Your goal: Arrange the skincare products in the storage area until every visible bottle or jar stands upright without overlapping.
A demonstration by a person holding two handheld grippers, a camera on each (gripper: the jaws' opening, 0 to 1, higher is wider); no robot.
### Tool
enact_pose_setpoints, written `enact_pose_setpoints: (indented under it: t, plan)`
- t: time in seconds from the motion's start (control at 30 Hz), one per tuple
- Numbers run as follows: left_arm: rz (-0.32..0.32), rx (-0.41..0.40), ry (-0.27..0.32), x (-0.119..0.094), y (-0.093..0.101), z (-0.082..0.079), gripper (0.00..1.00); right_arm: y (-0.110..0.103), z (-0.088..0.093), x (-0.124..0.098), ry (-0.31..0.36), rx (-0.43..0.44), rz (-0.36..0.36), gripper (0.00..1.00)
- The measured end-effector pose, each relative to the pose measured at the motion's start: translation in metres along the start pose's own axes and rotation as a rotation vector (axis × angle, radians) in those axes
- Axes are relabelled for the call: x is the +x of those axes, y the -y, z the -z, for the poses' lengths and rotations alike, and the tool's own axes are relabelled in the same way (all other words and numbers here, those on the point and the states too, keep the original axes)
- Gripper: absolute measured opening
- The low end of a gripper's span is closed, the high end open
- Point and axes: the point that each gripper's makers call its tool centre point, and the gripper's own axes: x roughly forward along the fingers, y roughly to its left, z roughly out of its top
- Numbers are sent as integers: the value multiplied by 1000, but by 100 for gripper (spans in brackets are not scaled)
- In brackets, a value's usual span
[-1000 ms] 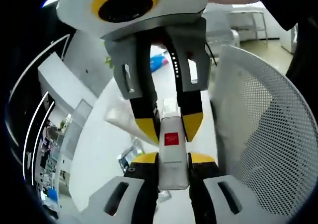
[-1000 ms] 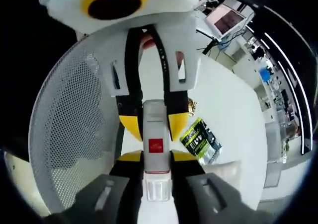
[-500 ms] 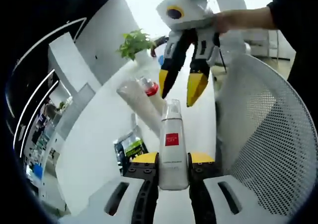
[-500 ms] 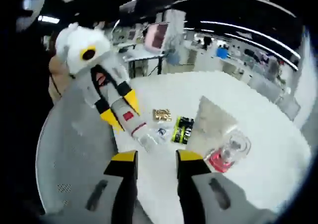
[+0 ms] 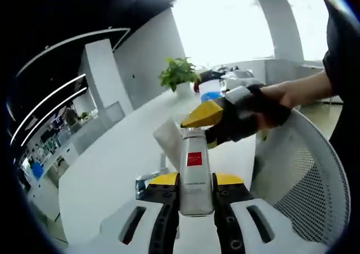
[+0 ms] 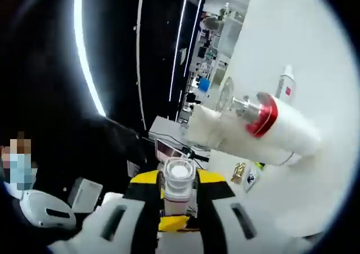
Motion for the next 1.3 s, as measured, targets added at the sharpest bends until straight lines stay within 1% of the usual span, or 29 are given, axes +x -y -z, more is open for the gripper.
enact_pose_setpoints:
  t: [0.03, 0.07, 0.1, 0.13, 0.17, 0.2, 0.23, 0.27, 0.3, 0.33, 0.4, 0.47, 0.53, 0.57, 0.6, 0.63, 0.67, 0.77, 0.8, 0.87, 0.9, 0.97, 1.0, 1.03, 1.07, 1.1, 1.2, 1.23, 1.3]
  plan:
    - [-8, 2, -12, 1, -1, 3, 19, 3, 1, -1, -12, -36, 18, 20]
    - [-3, 8, -27, 3, -1, 7, 19, 2, 4, 0, -25, -45, 25, 19]
    - [17, 0, -49, 3, 2, 12, 20, 1, 6, 2, -36, -57, 28, 19]
    - [74, -16, -72, 4, 9, 17, 21, 2, 8, 3, -81, -168, 46, 19]
    - [96, -33, -72, 4, 12, 19, 25, 1, 9, 3, -93, -195, 46, 19]
    - [128, -41, -68, 4, 14, 20, 30, -5, 11, 6, -136, -282, 30, 18]
    - [130, -43, -69, 4, 12, 21, 34, -9, 13, 8, -172, -366, 16, 18]
    - [160, -66, -77, 3, 14, 23, 37, -13, 17, 10, -225, -491, 9, 18]
    - [166, -79, -77, 4, 12, 23, 36, -15, 22, 11, -275, -580, 4, 18]
    - [185, -96, -67, 5, 12, 22, 33, -17, 28, 13, -342, -708, -15, 18]
    - [239, -134, -68, 6, 17, 22, 30, -20, 39, 15, -437, -861, -47, 18]
    - [274, -109, -80, 11, 19, 26, 30, -25, 54, 15, -542, -989, -122, 18]
    - [313, -70, -70, 14, 24, 26, 29, -27, 63, 14, -602, -1039, -172, 18]
    - [337, -69, -62, 15, 28, 25, 28, -26, 67, 13, -638, -1053, -187, 18]
    - [348, -79, -57, 17, 30, 24, 27, -24, 73, 9, -696, -1078, -216, 18]
    - [360, -79, -55, 17, 31, 24, 27, -23, 74, 8, -712, -1093, -227, 18]
    - [385, -67, -46, 19, 35, 24, 26, -18, 81, 2, -779, -1118, -243, 18]
    - [419, -68, -58, 26, 43, 27, 22, -15, 80, 0, -775, -1178, -262, 18]
    - [414, -74, -55, 28, 44, 27, 21, -14, 80, -2, -776, -1171, -256, 18]
    - [394, -95, -47, 35, 43, 28, 20, -10, 75, -3, -738, -1231, -232, 19]
    - [386, -103, -36, 37, 42, 27, 20, -8, 71, -2, -695, -1213, -193, 19]
    - [363, -177, -21, 43, 42, 24, 19, -5, 64, -2, -642, -1179, -117, 20]
    - [349, -179, -22, 46, 41, 24, 19, -3, 61, -2, -619, -1169, -80, 21]
    - [334, -179, -25, 48, 41, 24, 19, 0, 54, -3, -589, -1179, -24, 21]
    - [305, -185, -32, 52, 38, 25, 19, 3, 51, -5, -574, -1208, 11, 22]
    - [294, -192, -35, 54, 38, 25, 19, 4, 46, -6, -546, -1255, 50, 22]
    - [265, -201, -40, 60, 39, 24, 19, 8, 40, -12, -500, -1279, 145, 23]
    - [259, -202, -42, 62, 39, 24, 19, 9, 38, -13, -490, -1297, 160, 23]
    - [255, -202, -51, 68, 44, 26, 19, 9, 38, -16, -472, -1282, 178, 24]
